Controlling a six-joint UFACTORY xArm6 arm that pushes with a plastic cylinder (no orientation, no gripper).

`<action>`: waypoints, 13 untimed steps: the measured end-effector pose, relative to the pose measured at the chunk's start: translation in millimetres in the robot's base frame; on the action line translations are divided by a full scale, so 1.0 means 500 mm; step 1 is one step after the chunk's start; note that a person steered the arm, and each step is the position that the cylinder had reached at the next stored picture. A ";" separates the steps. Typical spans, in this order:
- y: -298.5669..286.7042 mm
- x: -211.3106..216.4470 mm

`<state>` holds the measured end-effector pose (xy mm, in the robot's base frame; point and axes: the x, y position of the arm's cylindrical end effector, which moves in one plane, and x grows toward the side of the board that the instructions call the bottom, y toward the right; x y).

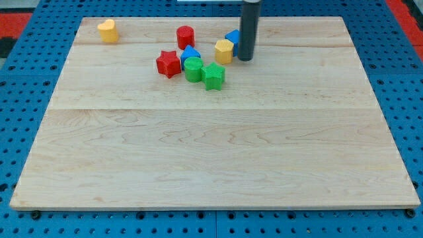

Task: Move the blue cube parallel to the right of the blue triangle

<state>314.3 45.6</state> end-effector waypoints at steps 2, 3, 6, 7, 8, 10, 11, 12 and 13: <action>-0.080 0.051; -0.111 -0.005; -0.030 -0.098; -0.010 -0.105; -0.011 -0.150; 0.030 -0.147; 0.037 -0.147; 0.048 -0.147; 0.095 -0.118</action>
